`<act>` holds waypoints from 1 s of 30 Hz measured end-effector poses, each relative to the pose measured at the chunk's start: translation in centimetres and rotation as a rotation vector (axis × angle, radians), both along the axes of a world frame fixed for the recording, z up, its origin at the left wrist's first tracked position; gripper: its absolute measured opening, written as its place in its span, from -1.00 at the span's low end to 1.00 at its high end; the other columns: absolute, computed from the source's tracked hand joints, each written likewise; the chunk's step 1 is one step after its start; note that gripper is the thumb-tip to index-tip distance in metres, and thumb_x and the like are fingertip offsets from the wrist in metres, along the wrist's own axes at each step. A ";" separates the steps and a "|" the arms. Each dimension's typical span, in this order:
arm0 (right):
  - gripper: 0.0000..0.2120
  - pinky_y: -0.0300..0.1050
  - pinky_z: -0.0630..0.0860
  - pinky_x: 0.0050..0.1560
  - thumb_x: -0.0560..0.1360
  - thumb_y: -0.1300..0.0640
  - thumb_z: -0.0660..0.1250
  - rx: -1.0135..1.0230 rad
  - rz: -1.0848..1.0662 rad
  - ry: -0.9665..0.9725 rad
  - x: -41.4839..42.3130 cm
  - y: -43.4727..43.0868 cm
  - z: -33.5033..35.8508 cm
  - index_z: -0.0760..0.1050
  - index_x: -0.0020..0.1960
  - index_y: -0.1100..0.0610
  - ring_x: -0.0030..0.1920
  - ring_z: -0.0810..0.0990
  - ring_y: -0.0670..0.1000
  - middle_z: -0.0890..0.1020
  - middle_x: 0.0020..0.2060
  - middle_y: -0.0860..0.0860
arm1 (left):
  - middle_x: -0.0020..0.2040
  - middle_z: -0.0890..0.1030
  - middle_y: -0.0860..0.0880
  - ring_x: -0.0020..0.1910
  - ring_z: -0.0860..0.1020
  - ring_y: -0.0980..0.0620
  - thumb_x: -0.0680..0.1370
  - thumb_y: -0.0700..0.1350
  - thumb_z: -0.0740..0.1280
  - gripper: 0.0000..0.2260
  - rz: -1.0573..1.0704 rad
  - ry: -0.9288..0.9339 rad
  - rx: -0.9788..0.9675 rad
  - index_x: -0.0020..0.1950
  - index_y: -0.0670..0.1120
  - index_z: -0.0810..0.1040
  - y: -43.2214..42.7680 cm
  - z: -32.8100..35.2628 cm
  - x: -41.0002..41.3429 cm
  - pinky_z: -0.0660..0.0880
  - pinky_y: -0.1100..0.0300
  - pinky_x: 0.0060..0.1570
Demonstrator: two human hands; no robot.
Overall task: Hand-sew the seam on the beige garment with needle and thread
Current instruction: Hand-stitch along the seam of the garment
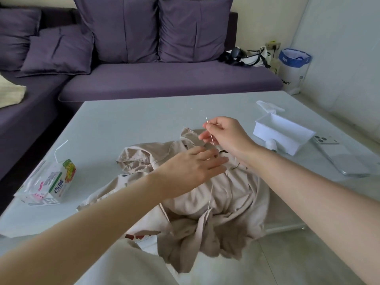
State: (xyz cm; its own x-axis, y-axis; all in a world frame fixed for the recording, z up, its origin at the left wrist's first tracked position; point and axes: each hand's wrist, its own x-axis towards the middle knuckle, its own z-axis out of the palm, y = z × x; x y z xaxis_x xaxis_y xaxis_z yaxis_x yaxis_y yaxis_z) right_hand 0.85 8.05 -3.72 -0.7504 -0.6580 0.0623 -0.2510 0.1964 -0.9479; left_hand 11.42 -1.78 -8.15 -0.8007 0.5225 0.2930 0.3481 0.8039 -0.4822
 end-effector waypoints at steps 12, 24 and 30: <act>-0.90 -0.25 0.54 -0.26 0.62 0.24 0.14 -0.045 -0.071 -0.157 -0.9 -0.7 -0.6 0.42 0.00 0.20 -0.36 0.56 -0.05 0.59 -0.31 0.05 | -0.24 0.56 0.01 -0.01 0.47 0.01 0.55 -0.08 0.19 -0.76 0.072 -0.134 0.567 -0.24 -0.14 0.54 -2.3 3.1 1.5 0.34 0.24 0.07; -0.85 -0.30 0.54 -0.31 0.62 0.24 0.15 -0.203 -0.017 -0.187 1.1 0.7 -1.4 0.48 -0.02 0.18 -0.41 0.59 -0.11 0.59 -0.29 0.07 | -0.45 0.41 0.04 -0.38 0.40 0.09 0.60 -0.18 0.23 -0.74 0.202 -0.294 2.054 -0.25 -0.12 0.59 -0.9 3.0 0.8 0.47 0.28 -0.15; -0.82 -0.26 0.57 -0.20 0.58 0.28 0.22 -0.140 0.186 0.000 1.8 1.9 -1.9 0.54 -0.09 0.10 -0.32 0.62 -0.10 0.59 -0.30 0.02 | -0.45 0.40 0.04 -0.48 0.40 0.12 0.61 -0.21 0.20 -0.77 0.221 -0.264 2.273 -0.19 -0.16 0.56 -1.0 2.9 0.4 0.48 0.29 -0.34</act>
State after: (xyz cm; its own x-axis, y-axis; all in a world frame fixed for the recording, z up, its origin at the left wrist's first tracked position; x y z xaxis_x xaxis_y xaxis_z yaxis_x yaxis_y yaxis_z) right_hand 2.62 9.93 -5.59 -0.6168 -0.7700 0.1630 -0.2708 0.0131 -0.9626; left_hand 11.83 -2.81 -5.21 -0.8860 -0.4636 -0.0102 0.0901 -0.1937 0.9769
